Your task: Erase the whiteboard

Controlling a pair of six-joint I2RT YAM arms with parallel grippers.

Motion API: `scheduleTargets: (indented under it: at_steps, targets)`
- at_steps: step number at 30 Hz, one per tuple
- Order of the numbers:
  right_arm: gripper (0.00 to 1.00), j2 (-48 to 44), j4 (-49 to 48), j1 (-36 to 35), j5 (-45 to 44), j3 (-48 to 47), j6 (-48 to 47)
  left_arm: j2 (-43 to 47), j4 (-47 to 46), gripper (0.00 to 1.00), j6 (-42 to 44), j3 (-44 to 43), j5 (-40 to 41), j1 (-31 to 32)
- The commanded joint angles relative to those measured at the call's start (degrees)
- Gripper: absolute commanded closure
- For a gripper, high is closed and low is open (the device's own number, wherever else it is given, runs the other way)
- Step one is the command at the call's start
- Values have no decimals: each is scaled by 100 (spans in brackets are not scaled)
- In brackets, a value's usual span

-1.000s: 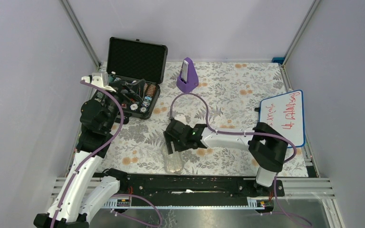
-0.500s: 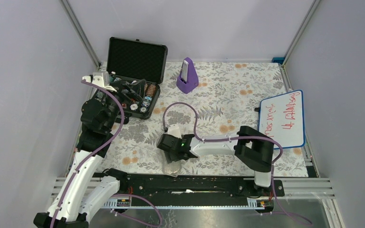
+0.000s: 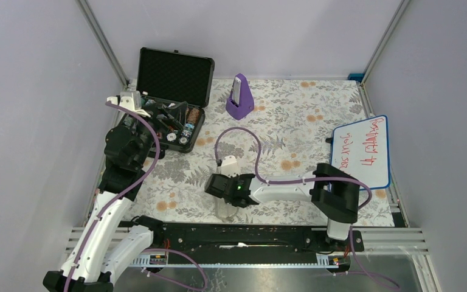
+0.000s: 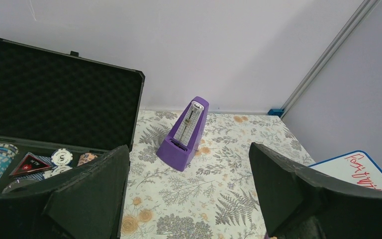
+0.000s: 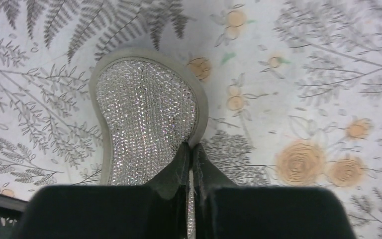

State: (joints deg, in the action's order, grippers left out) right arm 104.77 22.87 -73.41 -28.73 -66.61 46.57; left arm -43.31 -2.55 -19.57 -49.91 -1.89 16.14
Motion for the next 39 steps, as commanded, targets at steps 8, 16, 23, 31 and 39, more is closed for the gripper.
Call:
scheduleTargets:
  at_steps: [8,16,23,31,39]
  targets:
    - [100,-980,-219,519,-447,611,-516,-116,-155,1,-64,-274,-121,36]
    - [27,-1385,-678,705,400,1069,-953,-128,-145,1,-91,-282,-154,38]
    - [0,-1370,-226,700,861,730,-242,-142,-127,1,-108,-316,-221,38]
    - [1,-865,579,696,819,-98,1125,-126,-106,1,-108,-314,-180,38]
    - [20,12,1614,692,521,-804,3013,-103,-106,1,-82,-300,-133,38]
